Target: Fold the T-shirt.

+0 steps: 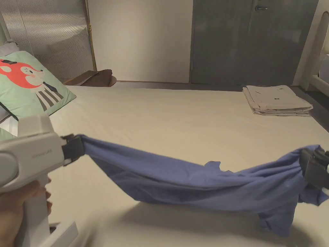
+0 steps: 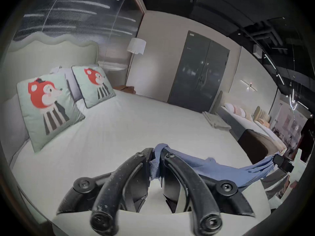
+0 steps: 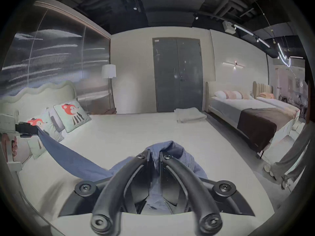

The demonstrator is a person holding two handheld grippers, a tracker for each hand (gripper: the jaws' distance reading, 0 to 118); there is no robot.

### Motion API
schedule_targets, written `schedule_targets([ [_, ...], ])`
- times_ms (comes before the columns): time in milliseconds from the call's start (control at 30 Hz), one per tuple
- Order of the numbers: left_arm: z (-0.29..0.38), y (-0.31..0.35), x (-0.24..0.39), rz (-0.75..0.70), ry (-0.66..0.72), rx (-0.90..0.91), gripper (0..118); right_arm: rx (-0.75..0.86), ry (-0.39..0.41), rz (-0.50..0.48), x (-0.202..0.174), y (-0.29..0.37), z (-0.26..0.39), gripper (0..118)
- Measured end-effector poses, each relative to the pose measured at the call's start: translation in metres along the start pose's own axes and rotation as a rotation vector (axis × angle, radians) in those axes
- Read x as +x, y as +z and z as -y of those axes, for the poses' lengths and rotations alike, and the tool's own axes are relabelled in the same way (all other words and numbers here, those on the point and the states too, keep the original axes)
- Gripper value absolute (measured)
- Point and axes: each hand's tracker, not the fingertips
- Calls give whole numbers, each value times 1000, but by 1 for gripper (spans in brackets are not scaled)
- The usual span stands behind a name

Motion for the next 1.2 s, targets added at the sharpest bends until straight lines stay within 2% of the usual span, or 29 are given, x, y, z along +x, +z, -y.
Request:
schedule_targets([
  [333,111,72,-31,-67,17,-200,6,-207,6,-7,-11,83,82,8],
  [567,178,100,-60,-121,34,-309,6,-320,-57,18,-6,124,135,8],
  [633,195,103,-66,-136,35,-348,6,-357,-69,21,3,128,153,8],
  [767,220,104,-70,-163,18,-401,6,-425,-28,49,0,131,180,8],
  [933,238,95,-85,-187,16,-440,6,-494,-19,81,7,127,211,8],
  [1133,247,95,-91,-218,27,-472,6,-534,-33,115,15,123,224,8],
  [1200,251,94,-91,-224,21,-475,6,-536,-11,118,11,123,227,8],
])
